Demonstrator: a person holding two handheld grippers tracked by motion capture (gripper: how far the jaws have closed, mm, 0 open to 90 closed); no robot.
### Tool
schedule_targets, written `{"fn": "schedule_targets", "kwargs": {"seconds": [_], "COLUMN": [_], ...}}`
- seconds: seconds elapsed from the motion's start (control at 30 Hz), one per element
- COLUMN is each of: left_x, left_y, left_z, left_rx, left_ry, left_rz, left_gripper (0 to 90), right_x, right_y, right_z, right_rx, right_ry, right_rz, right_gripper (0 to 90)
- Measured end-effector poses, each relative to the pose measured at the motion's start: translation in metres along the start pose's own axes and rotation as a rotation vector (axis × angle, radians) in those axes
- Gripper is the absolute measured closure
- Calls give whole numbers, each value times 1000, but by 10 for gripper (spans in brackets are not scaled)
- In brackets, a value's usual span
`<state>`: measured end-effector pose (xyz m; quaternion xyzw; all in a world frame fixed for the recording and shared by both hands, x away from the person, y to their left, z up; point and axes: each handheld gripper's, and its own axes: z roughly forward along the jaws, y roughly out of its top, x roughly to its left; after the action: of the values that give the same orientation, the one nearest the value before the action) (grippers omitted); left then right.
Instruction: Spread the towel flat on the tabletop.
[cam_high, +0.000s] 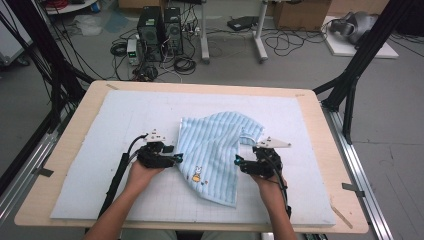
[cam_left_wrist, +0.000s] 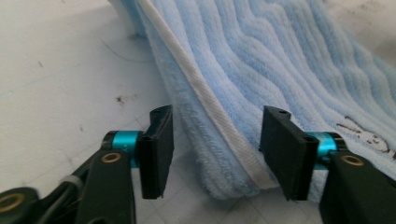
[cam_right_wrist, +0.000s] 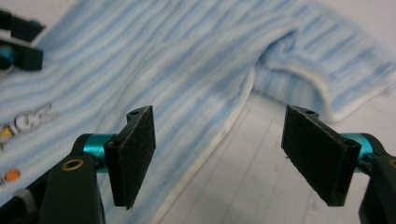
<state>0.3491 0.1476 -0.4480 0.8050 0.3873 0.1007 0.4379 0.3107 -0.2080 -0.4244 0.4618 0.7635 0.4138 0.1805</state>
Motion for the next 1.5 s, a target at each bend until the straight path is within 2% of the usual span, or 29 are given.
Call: {"fn": "schedule_targets", "kwargs": {"seconds": [0.03,0.07,0.1,0.13,0.17,0.23,0.27,0.3,0.33,0.37,0.4,0.43,0.5,0.53,0.57,0.63,0.67,0.73,0.83,0.93,1.03,1.1,1.2,1.3,1.33,1.37,1.43,1.5], "left_x": [0,-1,-1,-1,-2,-1,-1,0,0,0,0,-1,-2,-2,-2,-2,-4,-7,-7,-7,-7,-6,-2,-1,-1,-1,2,3], "left_y": [0,0,0,0,1,1,1,1,1,1,2,2,4,5,7,8,9,10,15,23,32,37,40,41,41,40,39,39], "left_z": [2,2,2,1,1,-1,-2,-4,-5,-7,-8,-10,-15,-16,-19,-20,-20,-20,-18,-11,-2,4,13,20,21,23,24,23], "left_rx": [11,9,2,5,7,6,1,7,8,7,6,-2,-39,-56,-73,-97,-101,-120,-164,-182,-174,-184,-177,-196,-197,-194,-171,-158], "left_ry": [-1,2,-17,-12,-8,-16,-17,-18,-18,-21,-23,-30,-39,-42,-49,-65,-74,-94,-108,-95,-68,-56,-54,-52,-41,-32,-15,-9], "left_rz": [-1,4,-5,3,11,9,5,9,13,17,21,22,26,18,16,0,15,19,-5,-1,20,13,-4,-20,-29,-42,-69,-76], "left_gripper": [573,573,651,761,803,827,827,833,837,839,839,840,848,852,856,856,857,858,859,858,858,858,858,854,787,787,647,568], "right_x": [8,8,11,19,22,28,28,30,33,33,33,32,34,35,33,31,29,23,14,4,-3,-12,-18,-24,-27,-27,-31,-36], "right_y": [-5,-5,-5,-7,-7,-8,-8,-9,-10,-9,-9,-9,-9,-8,-7,-6,-4,-1,1,3,6,10,11,13,14,14,13,12], "right_z": [6,6,8,14,17,25,25,28,29,29,29,28,26,25,21,20,17,12,9,8,8,12,15,20,24,24,26,26], "right_rx": [38,38,51,68,81,114,114,135,125,125,125,128,125,114,80,66,49,24,10,-9,-28,-26,-22,-18,-10,-10,2,10], "right_ry": [18,18,28,48,50,49,49,44,33,36,36,38,53,51,47,46,38,3,-43,-91,-134,-178,-187,-214,-232,-232,-251,-255], "right_rz": [-45,-45,-52,-80,-97,-113,-113,-132,-151,-148,-148,-159,-176,-187,-175,-173,-165,-150,-125,-107,-96,-82,-62,-46,-46,-46,-32,-15], "right_gripper": [327,327,355,402,418,466,466,495,548,706,706,774,826,831,836,837,837,837,840,836,837,843,843,844,848,848,849,849]}}
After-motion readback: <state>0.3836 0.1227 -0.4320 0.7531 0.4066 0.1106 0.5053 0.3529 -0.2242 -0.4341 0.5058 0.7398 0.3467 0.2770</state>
